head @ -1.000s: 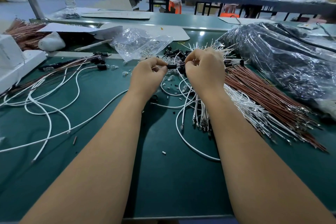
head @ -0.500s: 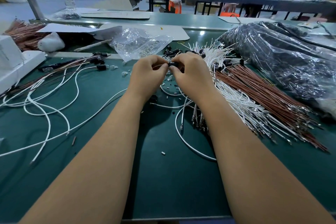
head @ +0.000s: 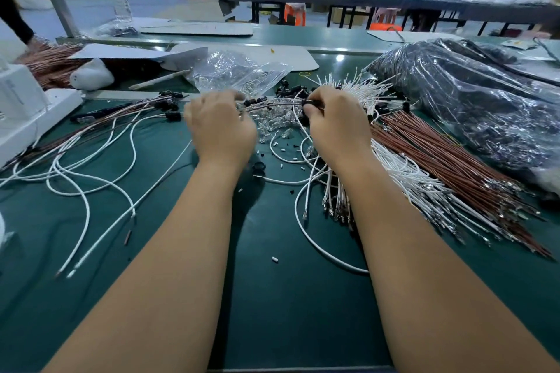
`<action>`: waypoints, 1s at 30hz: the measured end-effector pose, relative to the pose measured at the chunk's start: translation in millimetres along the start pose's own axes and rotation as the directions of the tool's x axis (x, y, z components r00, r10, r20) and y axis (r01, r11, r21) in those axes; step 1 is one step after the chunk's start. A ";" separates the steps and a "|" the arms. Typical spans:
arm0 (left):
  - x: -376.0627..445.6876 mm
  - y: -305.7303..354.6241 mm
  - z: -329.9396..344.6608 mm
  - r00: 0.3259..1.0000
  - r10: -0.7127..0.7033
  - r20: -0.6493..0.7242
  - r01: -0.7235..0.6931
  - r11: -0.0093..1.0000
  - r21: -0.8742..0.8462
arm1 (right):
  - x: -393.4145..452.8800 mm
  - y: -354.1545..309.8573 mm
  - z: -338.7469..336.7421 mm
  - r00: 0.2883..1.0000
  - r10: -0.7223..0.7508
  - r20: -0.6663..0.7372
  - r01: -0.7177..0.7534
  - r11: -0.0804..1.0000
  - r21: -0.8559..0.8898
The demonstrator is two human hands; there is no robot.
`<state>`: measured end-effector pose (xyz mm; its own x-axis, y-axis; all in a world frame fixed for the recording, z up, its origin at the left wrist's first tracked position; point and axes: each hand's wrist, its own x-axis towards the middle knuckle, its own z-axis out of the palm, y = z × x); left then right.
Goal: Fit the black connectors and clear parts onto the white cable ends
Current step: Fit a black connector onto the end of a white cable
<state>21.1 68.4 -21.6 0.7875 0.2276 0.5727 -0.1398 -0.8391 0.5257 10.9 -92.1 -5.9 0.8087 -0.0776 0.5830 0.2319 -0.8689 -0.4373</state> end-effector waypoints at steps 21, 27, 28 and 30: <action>-4.0 8.0 3.5 0.966 0.107 0.233 0.010 0.894 -0.448 | -4.5 -5.0 7.0 0.986 -0.077 0.148 0.037 0.966 0.258; -6.4 11.8 1.5 0.964 0.084 0.251 0.062 0.850 -0.523 | -4.9 -5.5 7.9 0.991 -0.053 0.121 0.011 0.947 0.322; -7.0 13.3 0.9 0.963 0.089 0.254 0.064 0.842 -0.536 | -5.2 -5.6 7.2 0.992 -0.042 0.117 0.000 0.941 0.337; -7.4 16.1 -0.9 0.963 0.096 0.251 0.070 0.813 -0.578 | -4.8 -4.8 5.2 0.994 -0.016 0.107 -0.028 0.920 0.390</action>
<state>12.5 53.7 -16.8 0.8958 0.0144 0.4442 -0.4059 -0.3805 0.8310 8.7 -85.0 -10.1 0.8583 -0.0110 0.5130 0.4019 -0.6071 -0.6855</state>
